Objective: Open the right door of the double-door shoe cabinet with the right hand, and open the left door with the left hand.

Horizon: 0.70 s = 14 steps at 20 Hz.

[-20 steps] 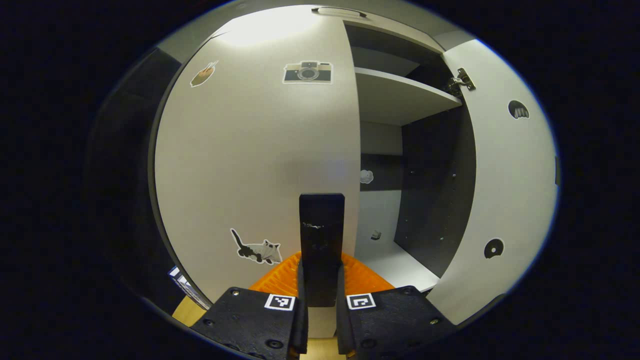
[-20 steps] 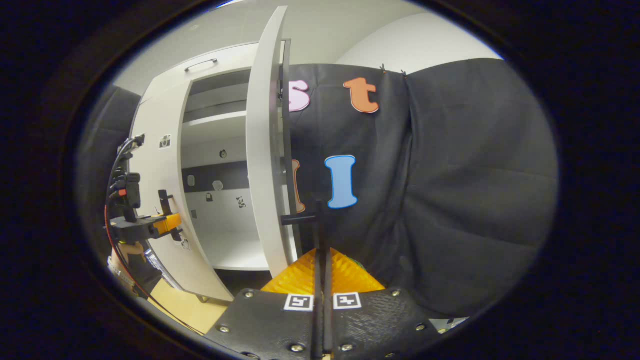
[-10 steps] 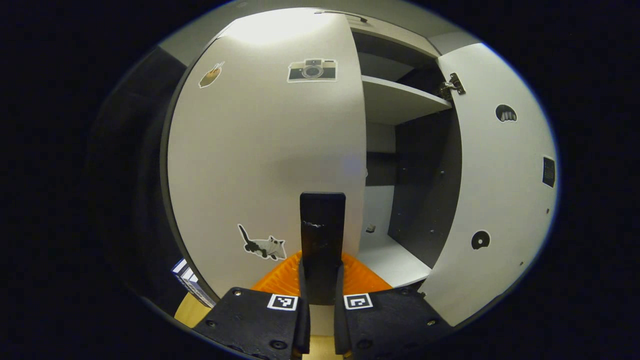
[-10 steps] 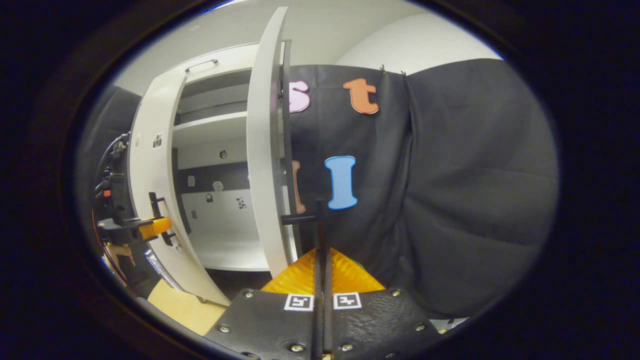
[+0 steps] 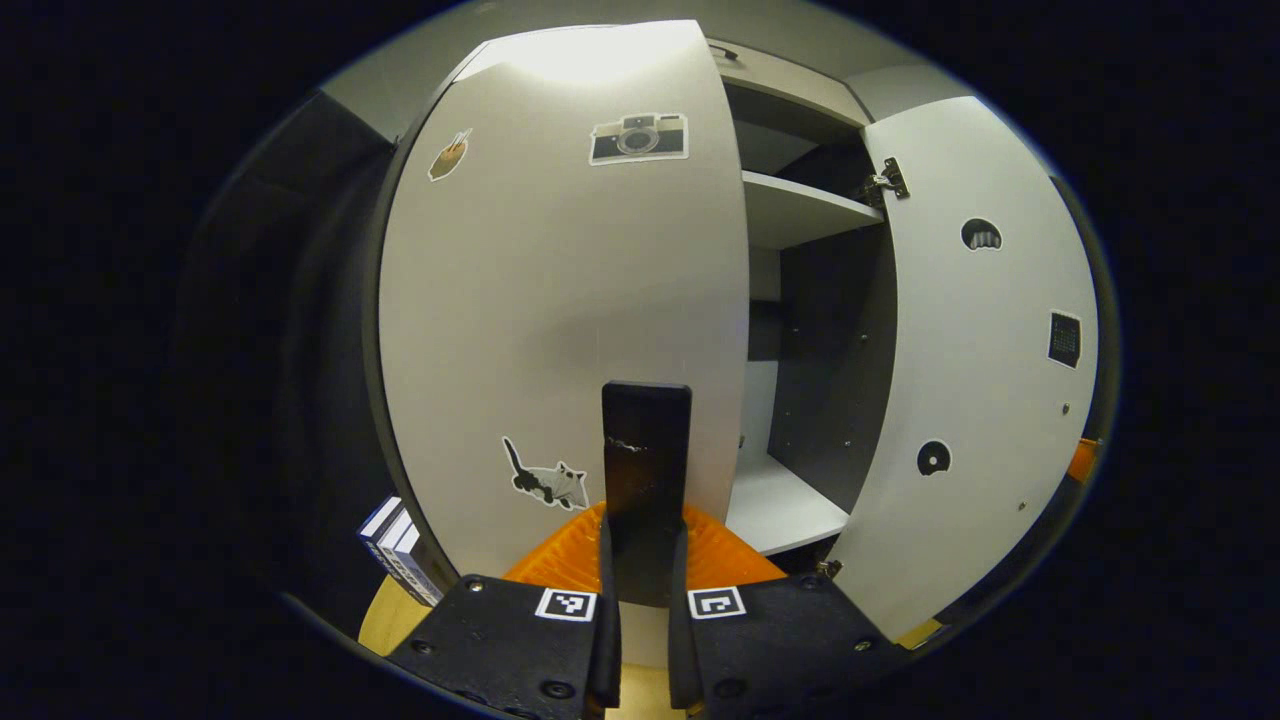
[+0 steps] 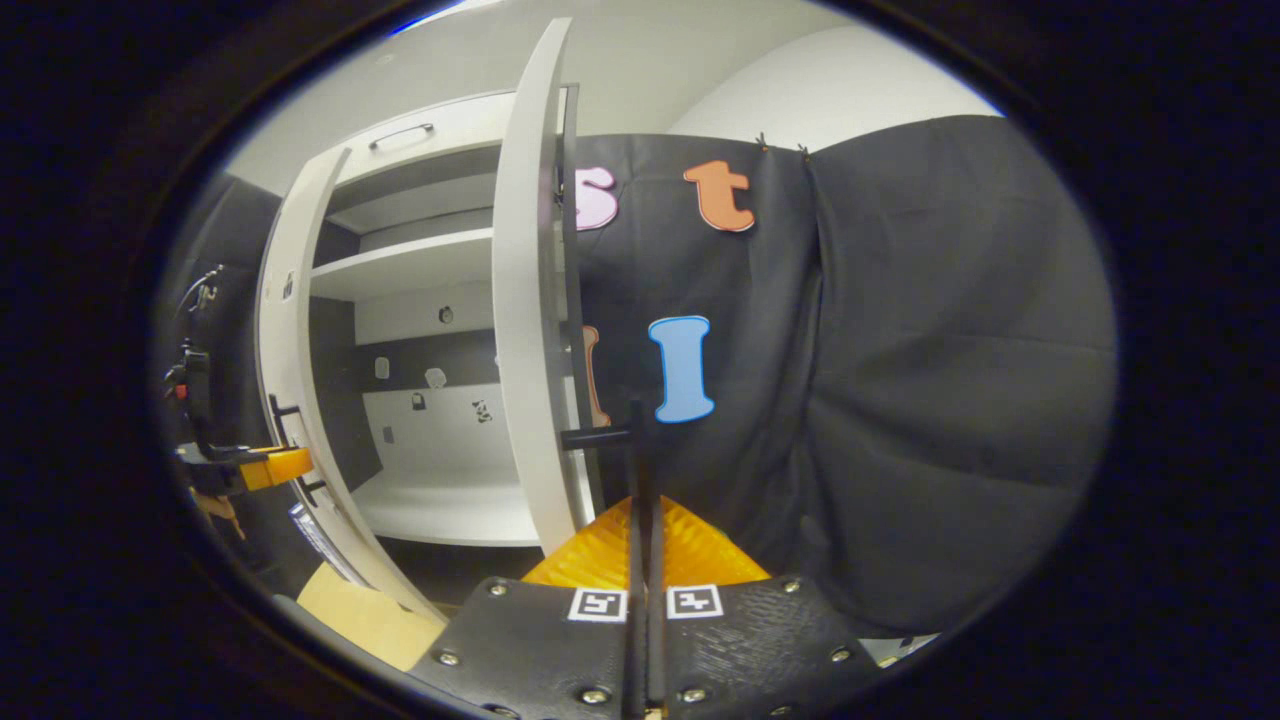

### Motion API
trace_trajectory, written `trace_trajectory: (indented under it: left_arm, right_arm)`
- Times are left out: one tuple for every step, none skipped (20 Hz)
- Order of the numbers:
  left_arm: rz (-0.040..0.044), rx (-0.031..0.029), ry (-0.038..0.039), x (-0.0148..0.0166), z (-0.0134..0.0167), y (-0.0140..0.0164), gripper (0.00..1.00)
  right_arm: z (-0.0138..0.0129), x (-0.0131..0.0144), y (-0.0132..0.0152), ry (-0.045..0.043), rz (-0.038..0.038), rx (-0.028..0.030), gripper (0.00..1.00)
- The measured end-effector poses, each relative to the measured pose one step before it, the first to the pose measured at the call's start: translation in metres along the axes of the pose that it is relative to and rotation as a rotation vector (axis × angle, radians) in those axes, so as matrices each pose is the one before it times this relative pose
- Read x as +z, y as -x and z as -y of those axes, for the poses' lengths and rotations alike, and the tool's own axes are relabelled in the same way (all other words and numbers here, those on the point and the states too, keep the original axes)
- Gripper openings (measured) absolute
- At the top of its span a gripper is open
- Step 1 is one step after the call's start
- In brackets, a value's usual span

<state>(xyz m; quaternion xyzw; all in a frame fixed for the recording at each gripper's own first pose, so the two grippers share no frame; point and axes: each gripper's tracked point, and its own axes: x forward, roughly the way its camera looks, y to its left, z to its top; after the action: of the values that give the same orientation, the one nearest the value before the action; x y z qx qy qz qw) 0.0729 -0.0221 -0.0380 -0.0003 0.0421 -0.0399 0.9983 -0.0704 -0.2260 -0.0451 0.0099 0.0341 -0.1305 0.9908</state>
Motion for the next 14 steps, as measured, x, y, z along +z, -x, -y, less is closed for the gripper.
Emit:
trace_trajectory:
  left_arm:
    - [-0.00174, 0.00003, -0.00573, 0.00001, 0.00045, 0.00145, 0.19]
    - [-0.00394, -0.00103, -0.00226, -0.00018, -0.00102, 0.00025, 0.19]
    - [-0.00196, -0.00191, 0.00160, -0.00070, -0.00052, 0.00158, 0.19]
    - [-0.00076, -0.00203, 0.00309, 0.00012, 0.00007, 0.00126, 0.19]
    - [-0.00107, 0.00008, 0.00180, -0.00073, -0.00036, 0.00170, 0.19]
    - [-0.00173, 0.00210, -0.00466, 0.00005, -0.00054, 0.00160, 0.19]
    - [-0.00244, 0.00336, -0.00673, -0.00060, -0.00163, 0.00078, 0.19]
    - [-0.00093, 0.00252, -0.00372, 0.00011, -0.00185, 0.00131, 0.19]
    - [-0.00184, 0.00100, 0.00119, -0.00070, -0.00058, 0.00120, 0.19]
    - [-0.00055, 0.00054, 0.00796, 0.00027, -0.00041, 0.00121, 0.19]
    - [-0.00208, 0.00108, 0.00569, -0.00112, 0.00040, 0.00094, 0.19]
    - [-0.00150, 0.00342, 0.00004, 0.00004, -0.00071, 0.00158, 0.19]
    - [-0.00135, 0.00599, -0.00276, -0.00080, -0.00208, 0.00155, 0.19]
    - [-0.00039, 0.00692, -0.00249, 0.00006, -0.00202, 0.00176, 0.19]
  right_arm:
    - [0.00004, 0.00009, 0.00023, 0.00257, 0.00068, -0.00106, 0.00]
    - [-0.00010, -0.00016, -0.00011, 0.00211, 0.00096, -0.00161, 0.00]
    - [0.00036, 0.00030, -0.00007, 0.00204, 0.00135, -0.00143, 0.00]
    - [0.00010, -0.00001, -0.00005, 0.00159, 0.00061, -0.00055, 0.00]
    - [0.00012, 0.00022, 0.00018, 0.00194, 0.00044, 0.00025, 0.00]
    - [-0.00005, -0.00006, -0.00054, 0.00281, 0.00060, 0.00062, 0.00]
    - [0.00010, 0.00049, 0.00044, 0.00323, 0.00095, 0.00064, 0.00]
    - [-0.00005, 0.00014, -0.00002, 0.00211, 0.00074, 0.00024, 0.00]
    - [-0.00013, -0.00006, 0.00030, 0.00121, 0.00032, 0.00054, 0.00]
    - [0.00009, 0.00000, -0.00020, 0.00060, 0.00034, 0.00057, 0.00]
    - [-0.00006, 0.00021, 0.00027, 0.00093, 0.00005, 0.00066, 0.00]
    - [0.00005, -0.00038, -0.00039, 0.00166, -0.00017, 0.00104, 0.00]
    - [0.00005, 0.00073, 0.00060, 0.00253, 0.00030, 0.00100, 0.00]
    - [-0.00033, -0.00016, -0.00022, 0.00068, -0.00097, 0.00077, 0.00]
